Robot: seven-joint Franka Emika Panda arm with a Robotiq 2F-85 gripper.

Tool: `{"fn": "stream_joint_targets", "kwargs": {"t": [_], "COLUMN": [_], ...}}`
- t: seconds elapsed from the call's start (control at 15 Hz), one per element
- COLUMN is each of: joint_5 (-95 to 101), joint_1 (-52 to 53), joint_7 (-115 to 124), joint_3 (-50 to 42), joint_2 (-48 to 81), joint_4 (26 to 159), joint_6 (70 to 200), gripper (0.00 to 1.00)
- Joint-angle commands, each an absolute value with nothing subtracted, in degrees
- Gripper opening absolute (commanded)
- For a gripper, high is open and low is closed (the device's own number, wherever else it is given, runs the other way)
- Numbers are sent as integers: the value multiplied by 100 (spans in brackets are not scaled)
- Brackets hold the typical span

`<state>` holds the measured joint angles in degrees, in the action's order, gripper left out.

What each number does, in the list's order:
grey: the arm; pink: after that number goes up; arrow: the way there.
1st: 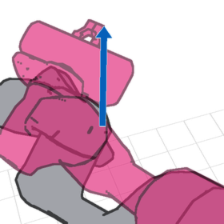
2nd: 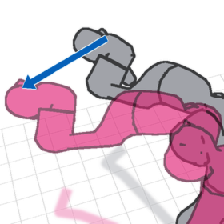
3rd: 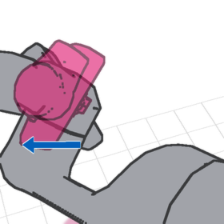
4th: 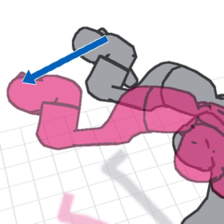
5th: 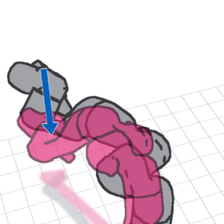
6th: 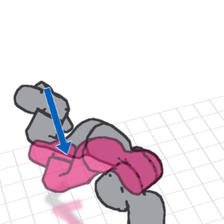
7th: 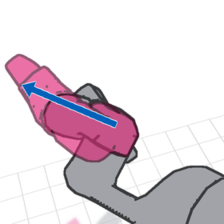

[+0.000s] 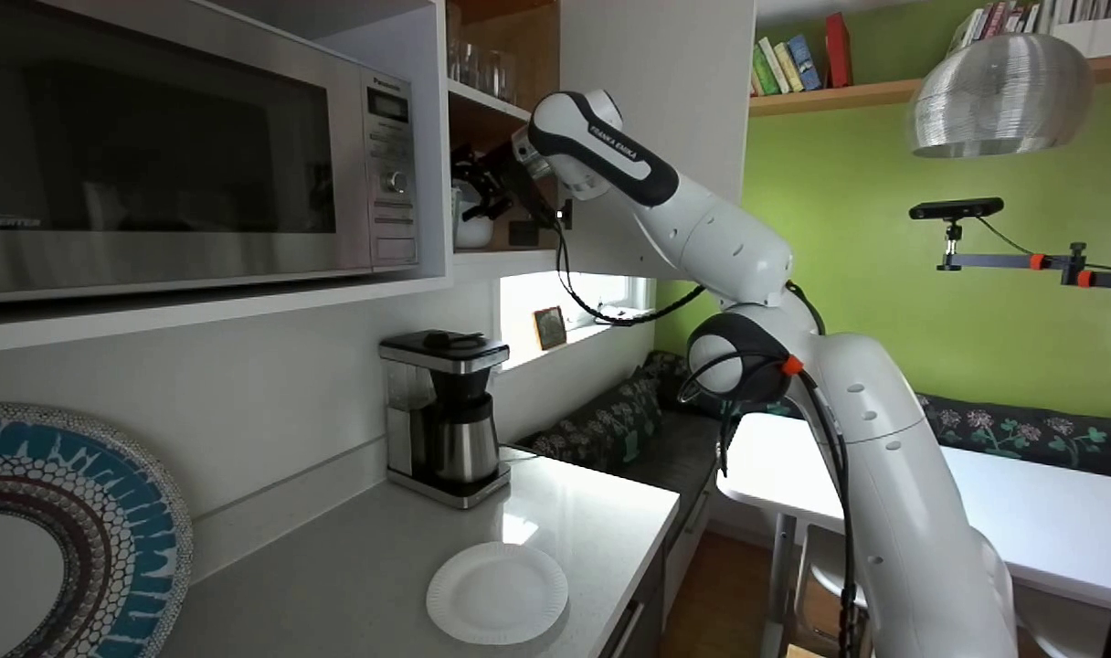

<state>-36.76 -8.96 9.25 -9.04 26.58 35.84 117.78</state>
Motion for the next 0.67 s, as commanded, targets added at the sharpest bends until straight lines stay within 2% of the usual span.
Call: {"fn": "stream_joint_targets", "kwargs": {"t": [0.0,0.47,0.6], "joint_5": [-3488,-3364,-3306], "joint_1": [-839,-904,-937], "joint_7": [1186,1448,1483], "joint_3": [-978,-1042,-1084], "joint_2": [2829,2534,2384], "joint_4": [3355,3348,3365], "joint_6": [11630,10546,10068], "gripper": [65,11,0]}}
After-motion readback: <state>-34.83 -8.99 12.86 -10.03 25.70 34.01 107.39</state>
